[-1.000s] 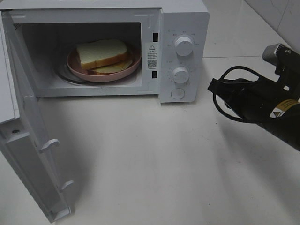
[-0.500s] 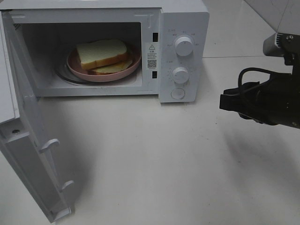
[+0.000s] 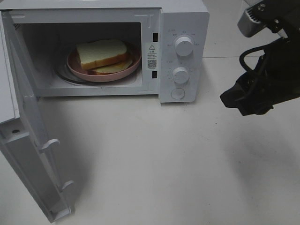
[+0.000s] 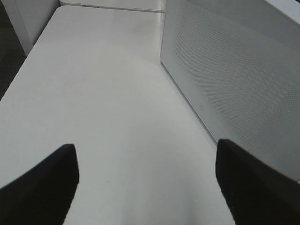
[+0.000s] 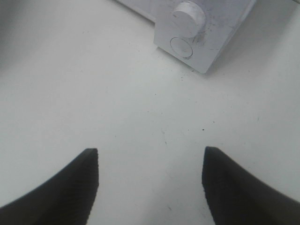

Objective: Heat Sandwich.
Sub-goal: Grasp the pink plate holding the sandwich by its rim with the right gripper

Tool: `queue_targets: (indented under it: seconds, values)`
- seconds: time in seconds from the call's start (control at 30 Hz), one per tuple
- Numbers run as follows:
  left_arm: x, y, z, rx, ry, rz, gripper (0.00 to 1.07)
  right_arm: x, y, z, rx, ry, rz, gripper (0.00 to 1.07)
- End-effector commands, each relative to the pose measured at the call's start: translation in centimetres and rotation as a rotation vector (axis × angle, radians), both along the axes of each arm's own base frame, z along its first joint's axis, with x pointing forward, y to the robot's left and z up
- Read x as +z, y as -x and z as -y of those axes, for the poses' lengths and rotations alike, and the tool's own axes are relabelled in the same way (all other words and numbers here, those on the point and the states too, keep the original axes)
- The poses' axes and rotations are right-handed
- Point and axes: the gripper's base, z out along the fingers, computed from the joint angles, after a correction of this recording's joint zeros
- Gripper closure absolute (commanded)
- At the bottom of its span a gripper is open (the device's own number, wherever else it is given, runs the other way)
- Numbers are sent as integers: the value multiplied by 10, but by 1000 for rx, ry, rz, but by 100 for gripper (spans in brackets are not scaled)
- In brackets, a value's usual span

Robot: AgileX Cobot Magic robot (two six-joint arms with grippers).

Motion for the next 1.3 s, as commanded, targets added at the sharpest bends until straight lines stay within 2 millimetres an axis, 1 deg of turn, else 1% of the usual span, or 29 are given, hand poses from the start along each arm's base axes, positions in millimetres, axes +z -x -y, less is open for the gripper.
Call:
queue_targets:
  seconds: [0.03,0.07,0.1,0.13,0.2,0.23,0.27,0.33,0.4,0.43,0.7,0.8,0.83,0.87,0.93,0.97,1.0,1.03,1.1,1.13,1.17,1.27,1.3]
  values:
    - [1,2,-1,9,-5,30,30,13,2,-1,189,117,56,43]
    - [1,2,-1,9,-5,30,30,14,1,-1,243,147,84,43]
    - [1,2,-1,9,-5,30,30,14,1,-1,243,147,84,43]
    - [1,2,-1,9,-5,30,30,15,0,-2,368,234,158,43]
    - [1,2,-1,9,-5,30,30,15,0,-2,513,337,224,43]
    - [1,2,-1,9,-5,30,30,15,0,-2,513,337,224,43]
    - [1,2,-1,9,-5,30,30,15,1,-3,639,411,275,43]
    - [1,2,-1,9,-5,30,30,15,2,-5,716,423,299,43]
    - [1,2,-1,9,-5,30,30,14,3,-7,730,404,298,43]
    - [1,2,-1,9,-5,30,30,13,4,-10,740,365,286,43]
    - [1,2,-1,8,-6,30,30,7,-3,-14,756,368,254,43]
    - [1,2,-1,8,-6,30,30,10,-11,-17,755,368,260,43]
    - [1,2,-1,8,-6,30,30,11,-16,-20,757,368,255,43]
    - [1,2,-1,8,-6,30,30,11,-16,-20,757,368,255,43]
    - [1,2,-1,8,-6,30,30,10,-23,-23,760,368,248,43]
    - [1,2,-1,8,-6,30,30,9,-26,-28,773,369,242,43]
    - [1,2,-1,8,-6,30,30,6,-31,-37,804,373,234,43]
    - [1,2,-1,8,-6,30,30,6,-31,-37,804,373,234,43]
    - [1,2,-1,8,-6,30,30,1,-37,-49,837,371,221,43]
    - [1,2,-1,8,-6,30,30,-2,-44,-62,867,370,215,43]
    - [1,2,-1,8,-6,30,30,-2,-44,-62,867,370,215,43]
    - [1,2,-1,8,-6,30,30,-6,-55,-81,904,368,211,43]
    - [1,2,-1,8,-6,30,30,-12,-62,-94,929,368,202,43]
